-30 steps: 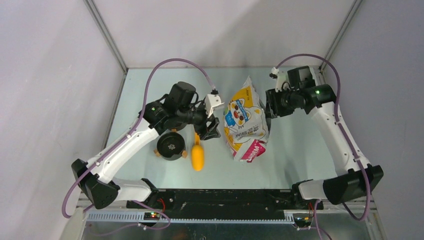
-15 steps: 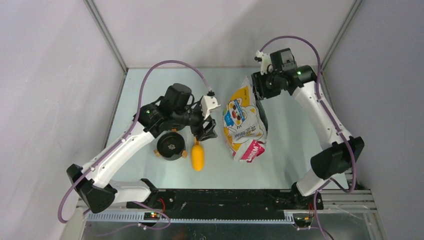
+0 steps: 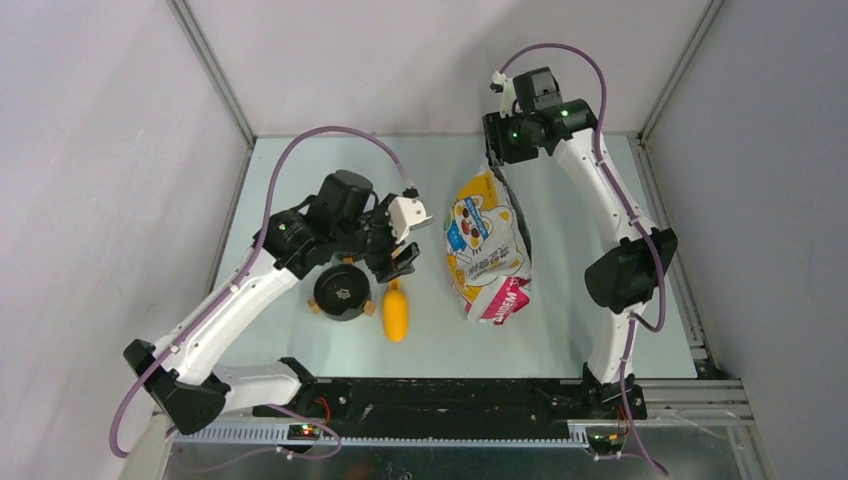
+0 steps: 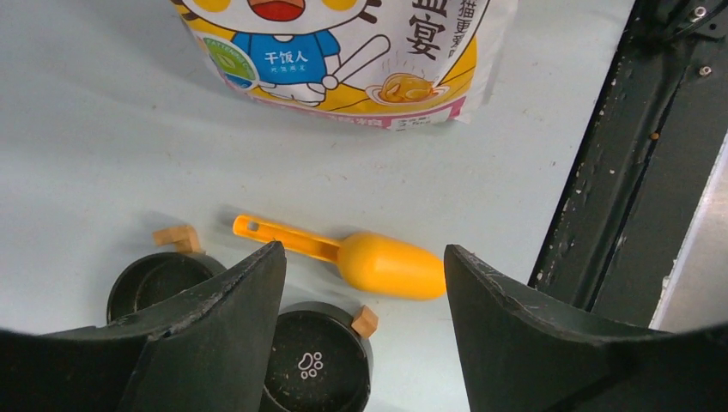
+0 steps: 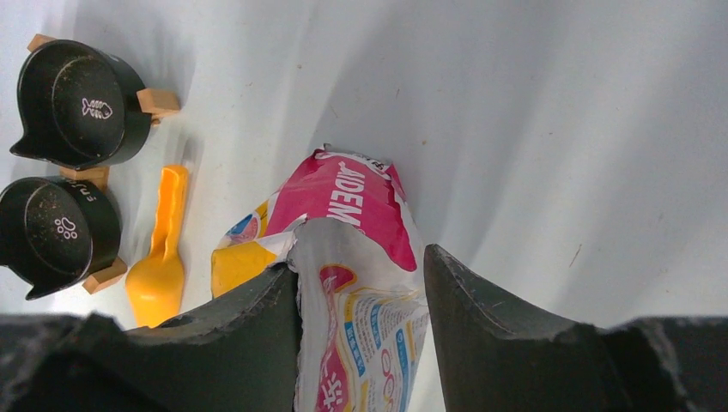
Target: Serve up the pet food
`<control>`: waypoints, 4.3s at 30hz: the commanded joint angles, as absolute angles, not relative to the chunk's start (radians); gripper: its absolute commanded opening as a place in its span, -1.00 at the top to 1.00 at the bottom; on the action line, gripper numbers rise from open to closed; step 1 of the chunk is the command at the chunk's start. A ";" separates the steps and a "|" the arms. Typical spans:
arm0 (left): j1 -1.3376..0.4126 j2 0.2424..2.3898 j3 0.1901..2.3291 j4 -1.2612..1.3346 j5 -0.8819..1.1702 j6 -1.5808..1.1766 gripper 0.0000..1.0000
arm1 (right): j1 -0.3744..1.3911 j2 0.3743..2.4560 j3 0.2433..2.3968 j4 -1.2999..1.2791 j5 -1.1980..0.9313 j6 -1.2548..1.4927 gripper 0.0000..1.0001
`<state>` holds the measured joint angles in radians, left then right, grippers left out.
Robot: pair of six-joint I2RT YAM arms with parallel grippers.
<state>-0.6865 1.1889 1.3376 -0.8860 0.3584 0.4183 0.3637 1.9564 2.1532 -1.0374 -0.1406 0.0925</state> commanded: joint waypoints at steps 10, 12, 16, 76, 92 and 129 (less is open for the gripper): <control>-0.685 1.394 1.722 -0.796 0.132 0.026 -0.52 | 0.371 1.581 1.842 -1.011 -0.210 0.061 -0.15; -0.685 1.451 1.776 -0.779 0.106 -0.118 -0.49 | 0.371 1.491 1.709 -1.017 -0.245 0.068 -0.11; -0.703 1.555 1.846 -0.743 0.118 -0.291 -0.46 | 0.371 1.342 1.519 -1.021 -0.310 0.096 0.00; -0.740 1.732 2.035 -0.806 0.338 -0.191 1.00 | 0.219 1.243 1.556 -0.924 -0.210 -0.006 0.81; -0.603 1.508 1.959 -0.957 0.331 0.025 -0.99 | -0.123 1.260 1.791 -1.095 -0.541 -0.100 -0.99; -0.653 1.437 1.141 -0.542 -0.156 -0.122 -0.99 | -0.213 0.607 1.131 -0.997 -0.446 -0.284 -0.99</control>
